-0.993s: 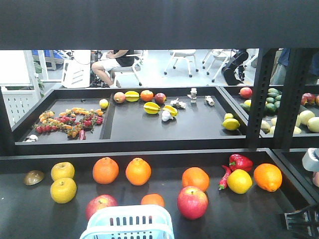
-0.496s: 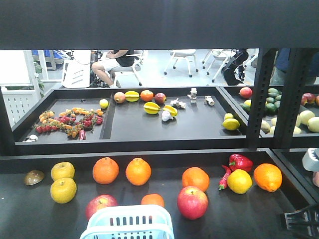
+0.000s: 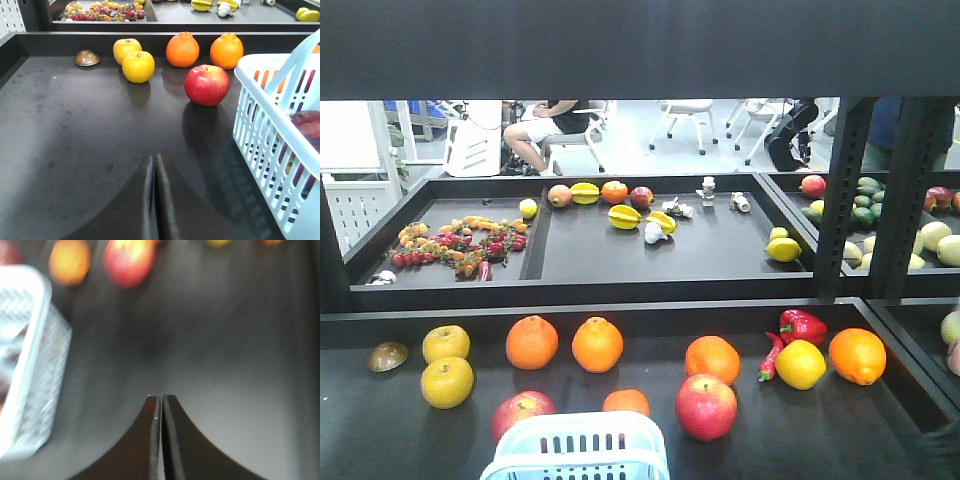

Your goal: Pick three apples into basket with both arms

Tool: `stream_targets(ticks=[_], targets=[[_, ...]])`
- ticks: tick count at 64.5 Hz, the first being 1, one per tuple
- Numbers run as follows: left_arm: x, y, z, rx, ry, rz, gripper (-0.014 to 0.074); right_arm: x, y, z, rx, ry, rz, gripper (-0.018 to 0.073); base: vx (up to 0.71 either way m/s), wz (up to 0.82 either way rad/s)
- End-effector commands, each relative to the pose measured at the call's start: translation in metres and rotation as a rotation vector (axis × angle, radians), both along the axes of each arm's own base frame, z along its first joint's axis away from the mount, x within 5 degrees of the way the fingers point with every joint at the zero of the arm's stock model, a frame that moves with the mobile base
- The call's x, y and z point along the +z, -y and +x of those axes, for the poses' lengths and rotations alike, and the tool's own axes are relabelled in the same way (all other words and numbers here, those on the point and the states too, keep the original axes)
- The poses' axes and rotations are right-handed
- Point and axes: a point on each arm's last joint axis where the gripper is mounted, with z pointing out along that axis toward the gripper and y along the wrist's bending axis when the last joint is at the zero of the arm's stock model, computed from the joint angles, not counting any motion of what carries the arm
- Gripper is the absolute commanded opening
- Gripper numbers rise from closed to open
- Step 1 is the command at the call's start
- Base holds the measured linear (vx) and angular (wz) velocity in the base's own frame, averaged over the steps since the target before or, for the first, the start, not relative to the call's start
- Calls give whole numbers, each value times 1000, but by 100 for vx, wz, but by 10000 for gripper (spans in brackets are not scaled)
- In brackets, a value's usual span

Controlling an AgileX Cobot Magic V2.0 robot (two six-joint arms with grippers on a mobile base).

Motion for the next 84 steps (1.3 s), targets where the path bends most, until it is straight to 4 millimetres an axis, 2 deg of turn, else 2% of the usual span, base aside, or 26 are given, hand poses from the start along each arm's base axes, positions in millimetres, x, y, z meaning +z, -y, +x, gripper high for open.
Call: stream_targets(ticks=[1, 7, 13, 19, 30, 40, 43, 57, 84], targets=[[14, 0, 0, 7, 95, -9, -7, 36, 14, -27, -25, 343, -82, -4, 0, 0], [14, 0, 0, 7, 95, -9, -7, 39, 19, -59, -58, 556, -111, -4, 0, 0], [14, 0, 0, 7, 95, -9, -7, 27, 18, -86, -74, 692, -98, -4, 0, 0], [14, 0, 0, 7, 95, -9, -7, -5, 18, -109, -83, 740, -85, -4, 0, 0], [14, 0, 0, 7, 95, -9, -7, -59, 17, -135, -93, 778, -63, -4, 0, 0], [14, 0, 0, 7, 95, -9, -7, -87, 16, -153, -95, 850, -62, -4, 0, 0], [14, 0, 0, 7, 95, -9, -7, -93, 16, -157, -96, 875, -62, -4, 0, 0], [14, 0, -1, 7, 95, -8, -7, -110, 16, -152, -104, 815, -17, -4, 0, 0], [14, 0, -1, 7, 95, -8, -7, -118, 15, -151, -95, 752, -19, -4, 0, 0]])
